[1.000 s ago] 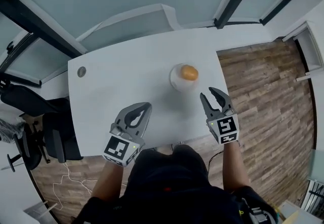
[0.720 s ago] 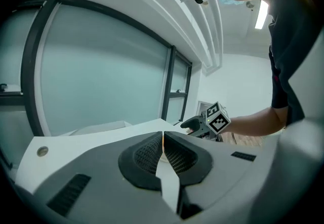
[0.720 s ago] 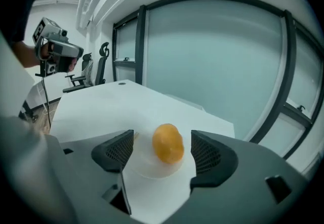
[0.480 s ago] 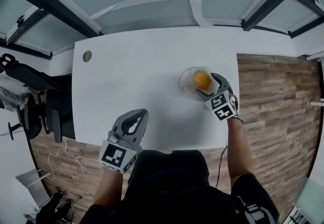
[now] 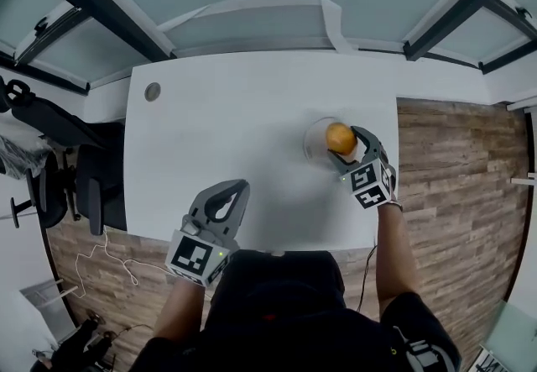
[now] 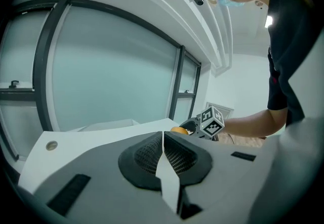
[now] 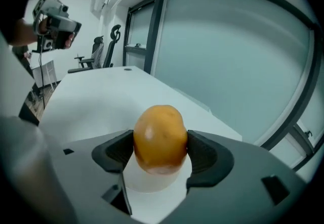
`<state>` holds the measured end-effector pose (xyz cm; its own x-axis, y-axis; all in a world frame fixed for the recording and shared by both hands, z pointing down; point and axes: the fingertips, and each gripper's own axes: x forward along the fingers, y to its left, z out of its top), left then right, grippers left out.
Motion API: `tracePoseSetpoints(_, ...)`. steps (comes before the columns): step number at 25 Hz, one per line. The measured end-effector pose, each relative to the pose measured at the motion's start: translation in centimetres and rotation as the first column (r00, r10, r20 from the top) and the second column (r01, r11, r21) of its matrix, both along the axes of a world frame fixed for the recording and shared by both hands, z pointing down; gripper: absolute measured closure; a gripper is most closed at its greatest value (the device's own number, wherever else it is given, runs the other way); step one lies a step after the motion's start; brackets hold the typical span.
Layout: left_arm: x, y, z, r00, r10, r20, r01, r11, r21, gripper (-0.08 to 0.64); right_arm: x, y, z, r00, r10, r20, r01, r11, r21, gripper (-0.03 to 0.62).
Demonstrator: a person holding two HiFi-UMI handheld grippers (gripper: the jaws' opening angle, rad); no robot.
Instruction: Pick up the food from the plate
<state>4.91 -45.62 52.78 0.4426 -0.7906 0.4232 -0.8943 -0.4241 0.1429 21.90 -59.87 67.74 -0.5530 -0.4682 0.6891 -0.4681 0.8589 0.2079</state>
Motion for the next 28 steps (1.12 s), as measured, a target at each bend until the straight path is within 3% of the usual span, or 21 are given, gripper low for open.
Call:
tracePoseSetpoints(3, 0.1, 0.1, -1.4, 0.999, 0.04, -0.008, -0.04, 0.999, 0.019, 0.531, -0.6, 1.3, -5.3, 0.988, 0.065, 0.137, -0.072, 0.996, 0.046, 0.245)
tracePoseSetpoints(7, 0.3, 0.5, -4.2, 0.995, 0.097, -0.029, -0.093, 0.989, 0.113, 0.531, -0.7, 4.1, -13.3, 0.939, 0.142, 0.312, -0.187, 0.975, 0.118, 0.245)
tracePoseSetpoints(13, -1.5, 2.3, -8.6, 0.988, 0.148, -0.041, -0.137, 0.971, 0.198, 0.531, -0.8, 9.8, -24.0, 0.847, 0.201, 0.492, -0.351, 0.907, 0.234, 0.245)
tracePoseSetpoints(16, -2.2, 2.6, -10.7, 0.983, 0.175, -0.058, -0.154, 0.951, 0.267, 0.531, -0.9, 12.1, -27.4, 0.824, 0.219, 0.523, -0.408, 0.87, 0.278, 0.244)
tracePoseSetpoints(23, 0.2, 4.2, -13.4, 0.957, 0.273, -0.099, -0.224, 0.911, 0.347, 0.531, 1.9, 17.2, -31.9, 0.83, 0.252, 0.498, -0.464, 0.808, 0.363, 0.245)
tracePoseSetpoints(28, 1.8, 6.0, -15.0, 0.943, 0.32, -0.093, -0.262, 0.885, 0.384, 0.531, 3.9, 20.0, -33.3, 0.812, 0.277, 0.513, -0.504, 0.777, 0.378, 0.245)
